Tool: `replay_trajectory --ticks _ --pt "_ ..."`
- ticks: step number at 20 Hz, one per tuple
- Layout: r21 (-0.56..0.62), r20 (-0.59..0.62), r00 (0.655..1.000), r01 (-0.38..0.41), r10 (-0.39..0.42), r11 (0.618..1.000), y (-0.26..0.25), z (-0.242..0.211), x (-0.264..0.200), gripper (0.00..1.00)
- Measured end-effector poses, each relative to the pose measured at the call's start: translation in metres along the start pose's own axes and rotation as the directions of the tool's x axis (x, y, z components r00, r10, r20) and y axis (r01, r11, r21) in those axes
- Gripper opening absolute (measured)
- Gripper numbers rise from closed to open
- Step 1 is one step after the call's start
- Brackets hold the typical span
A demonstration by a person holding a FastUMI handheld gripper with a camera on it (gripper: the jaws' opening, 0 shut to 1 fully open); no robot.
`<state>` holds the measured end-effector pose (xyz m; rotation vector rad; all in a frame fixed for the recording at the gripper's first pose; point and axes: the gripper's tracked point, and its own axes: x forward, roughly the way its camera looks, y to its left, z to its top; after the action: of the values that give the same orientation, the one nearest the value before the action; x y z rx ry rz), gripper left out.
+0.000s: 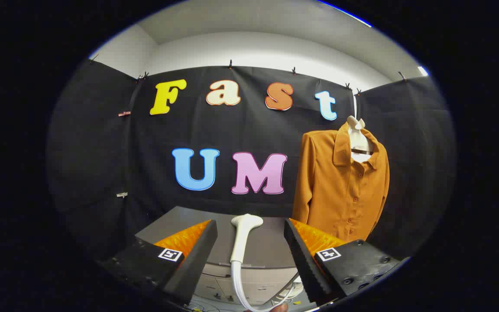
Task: Iron the clothes twice with a garment steamer, once on the left side and once on the right side.
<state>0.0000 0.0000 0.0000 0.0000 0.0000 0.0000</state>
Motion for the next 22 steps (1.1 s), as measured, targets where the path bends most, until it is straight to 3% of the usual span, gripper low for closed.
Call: replay_trajectory --ticks 5,15,22 --pt "-0.016 0.065 0.998 -0.008 0.009 1.0 0.013 0.021 -0.016 0.97" --pt "-0.007 0.069 0.997 -0.017 0.017 1.0 0.022 0.027 -0.031 0.97" --pt "-0.004 -0.062 0.998 -0.014 0.014 1.0 0.028 -0.016 -0.01 0.99"
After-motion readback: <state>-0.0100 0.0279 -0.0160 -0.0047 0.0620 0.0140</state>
